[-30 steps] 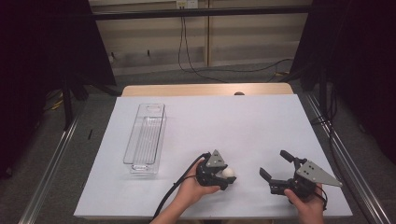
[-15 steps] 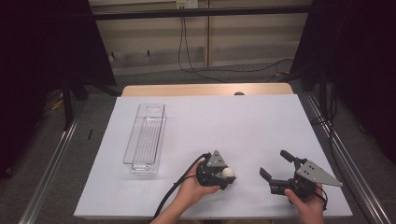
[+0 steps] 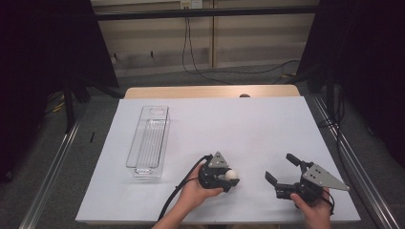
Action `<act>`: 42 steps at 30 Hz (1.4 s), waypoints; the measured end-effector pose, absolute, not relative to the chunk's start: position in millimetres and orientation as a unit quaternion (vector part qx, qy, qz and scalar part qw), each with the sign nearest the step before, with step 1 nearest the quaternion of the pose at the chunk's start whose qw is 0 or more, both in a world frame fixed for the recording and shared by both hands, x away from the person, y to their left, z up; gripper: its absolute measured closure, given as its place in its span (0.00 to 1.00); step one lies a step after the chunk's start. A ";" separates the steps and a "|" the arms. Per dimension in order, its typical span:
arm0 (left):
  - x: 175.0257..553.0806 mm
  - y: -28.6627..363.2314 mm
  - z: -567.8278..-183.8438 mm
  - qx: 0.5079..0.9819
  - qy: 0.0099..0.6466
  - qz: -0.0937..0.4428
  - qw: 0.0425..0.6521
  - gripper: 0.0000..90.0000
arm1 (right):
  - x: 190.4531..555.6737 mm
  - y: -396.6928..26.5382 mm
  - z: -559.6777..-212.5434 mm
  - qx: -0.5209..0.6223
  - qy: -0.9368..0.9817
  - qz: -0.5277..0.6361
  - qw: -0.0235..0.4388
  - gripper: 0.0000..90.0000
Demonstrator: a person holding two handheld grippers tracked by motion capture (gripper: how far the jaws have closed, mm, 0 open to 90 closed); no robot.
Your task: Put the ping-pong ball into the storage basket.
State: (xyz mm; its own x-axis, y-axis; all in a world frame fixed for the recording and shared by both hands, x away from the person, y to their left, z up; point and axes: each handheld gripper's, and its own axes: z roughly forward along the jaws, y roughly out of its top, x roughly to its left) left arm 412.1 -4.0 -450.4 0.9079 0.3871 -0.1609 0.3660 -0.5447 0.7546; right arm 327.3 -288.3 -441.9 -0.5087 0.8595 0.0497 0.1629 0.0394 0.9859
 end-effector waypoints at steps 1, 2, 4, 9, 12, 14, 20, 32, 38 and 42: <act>411.7 -4.0 -449.9 0.877 0.217 0.010 0.429 0.57 | 327.0 -288.1 -441.7 0.392 0.653 0.572 0.303 0.02; 411.8 -3.3 -449.3 0.877 0.215 0.008 0.429 0.57 | 327.1 -288.0 -441.9 0.389 0.655 0.572 0.304 0.02; 411.9 -2.7 -449.4 0.872 0.220 0.006 0.437 0.57 | 327.2 -288.2 -442.0 0.389 0.655 0.572 0.304 0.02; 412.9 0.6 -446.1 0.869 0.225 0.005 0.440 0.57 | 327.5 -287.6 -442.4 0.391 0.654 0.573 0.302 0.02; 414.2 3.2 -444.7 0.869 0.230 0.001 0.438 0.57 | 327.5 -287.6 -442.0 0.390 0.653 0.574 0.303 0.02; 414.8 4.2 -444.4 0.866 0.234 0.001 0.441 0.57 | 328.0 -287.7 -442.3 0.392 0.651 0.575 0.303 0.02; 416.6 8.2 -441.8 0.862 0.242 0.002 0.446 0.57 | 327.9 -287.6 -442.4 0.390 0.654 0.574 0.300 0.02; 417.1 12.1 -439.8 0.863 0.247 -0.004 0.440 0.57 | 328.6 -287.8 -442.7 0.392 0.652 0.575 0.301 0.02; 417.6 13.6 -438.8 0.864 0.247 -0.006 0.438 0.57 | 328.4 -288.0 -442.4 0.392 0.652 0.575 0.301 0.02; 418.4 15.4 -438.7 0.860 0.254 -0.007 0.442 0.57 | 328.8 -287.9 -442.6 0.391 0.652 0.576 0.300 0.02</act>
State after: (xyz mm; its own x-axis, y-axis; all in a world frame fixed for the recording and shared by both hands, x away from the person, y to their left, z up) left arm 418.4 15.4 -438.7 0.8712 0.4300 -0.2371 0.4430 -0.4802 0.7571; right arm 328.8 -287.9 -442.6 -0.5140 0.8559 0.0580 0.1644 0.0319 0.9859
